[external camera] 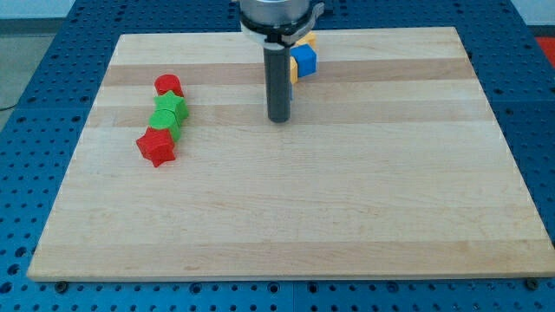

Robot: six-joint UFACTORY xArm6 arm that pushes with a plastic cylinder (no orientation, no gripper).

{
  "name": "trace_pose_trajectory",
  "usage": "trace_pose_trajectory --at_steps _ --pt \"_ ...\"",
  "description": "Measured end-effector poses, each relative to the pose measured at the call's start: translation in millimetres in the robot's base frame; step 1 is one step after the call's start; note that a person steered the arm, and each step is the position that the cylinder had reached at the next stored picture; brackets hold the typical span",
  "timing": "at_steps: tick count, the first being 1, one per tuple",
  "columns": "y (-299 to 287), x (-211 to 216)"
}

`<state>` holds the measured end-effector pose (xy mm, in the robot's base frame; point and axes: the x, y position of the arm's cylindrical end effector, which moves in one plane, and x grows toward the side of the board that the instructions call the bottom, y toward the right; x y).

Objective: Move the triangle slightly upwards

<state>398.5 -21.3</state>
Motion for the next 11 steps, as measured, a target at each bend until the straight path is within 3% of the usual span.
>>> trace_pose_trajectory --at_steps 6,11 --pt "7.7 -3.6" --pt "10.2 -72.4"
